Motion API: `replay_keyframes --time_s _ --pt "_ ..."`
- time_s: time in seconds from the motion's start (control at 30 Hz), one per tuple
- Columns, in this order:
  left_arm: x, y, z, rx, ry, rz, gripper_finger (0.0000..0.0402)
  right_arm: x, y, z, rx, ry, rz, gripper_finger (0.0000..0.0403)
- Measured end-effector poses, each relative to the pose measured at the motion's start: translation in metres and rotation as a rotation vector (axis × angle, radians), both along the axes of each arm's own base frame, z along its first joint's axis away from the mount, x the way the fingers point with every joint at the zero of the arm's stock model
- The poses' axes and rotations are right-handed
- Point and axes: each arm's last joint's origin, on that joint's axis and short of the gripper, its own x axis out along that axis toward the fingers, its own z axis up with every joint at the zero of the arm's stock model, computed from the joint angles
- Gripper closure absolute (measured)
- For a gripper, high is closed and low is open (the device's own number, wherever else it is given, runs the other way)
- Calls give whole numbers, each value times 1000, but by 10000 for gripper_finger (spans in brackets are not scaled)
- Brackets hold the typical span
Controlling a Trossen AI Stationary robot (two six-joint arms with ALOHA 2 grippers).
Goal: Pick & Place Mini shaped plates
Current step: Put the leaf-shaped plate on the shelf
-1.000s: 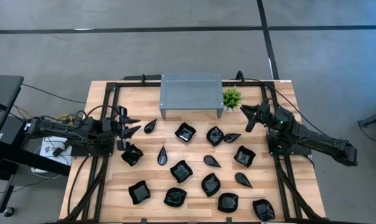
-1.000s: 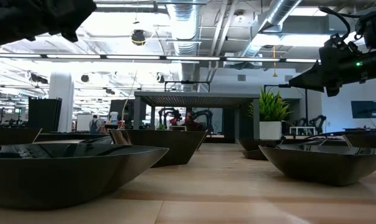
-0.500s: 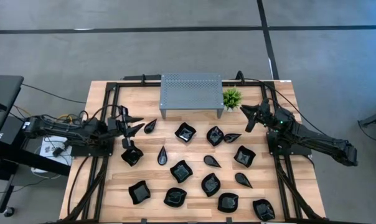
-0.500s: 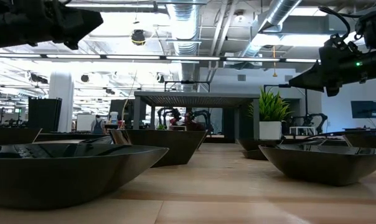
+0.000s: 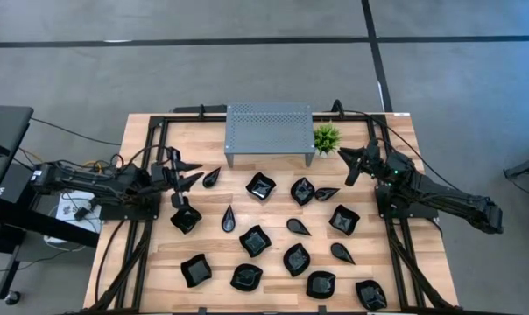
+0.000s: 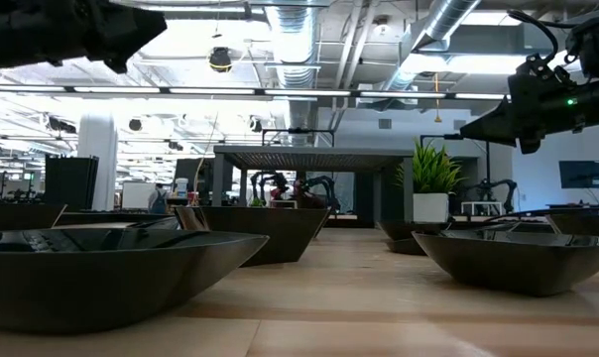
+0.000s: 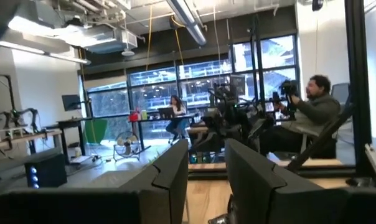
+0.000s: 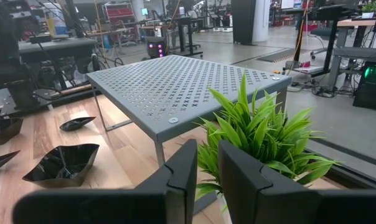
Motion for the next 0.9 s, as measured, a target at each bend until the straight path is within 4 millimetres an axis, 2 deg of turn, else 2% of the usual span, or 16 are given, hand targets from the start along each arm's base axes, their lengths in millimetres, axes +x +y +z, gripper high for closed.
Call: replay_keyframes --time_s 0.17,0.37,0.53,0.73,0.9 --pt "11 -2 4 -44 164 -58 293 0 0 0 0 0 0 343" --pt "31 -7 19 -46 320 -143 293 0 0 0 0 0 0 343" --pt "45 -9 11 -36 537 -123 293 0 0 0 0 0 0 343" --pt "51 -7 6 -115 573 -24 293 0 0 0 0 1 0 343" --pt "50 -6 5 -117 584 -16 293 0 0 0 0 0 0 343"
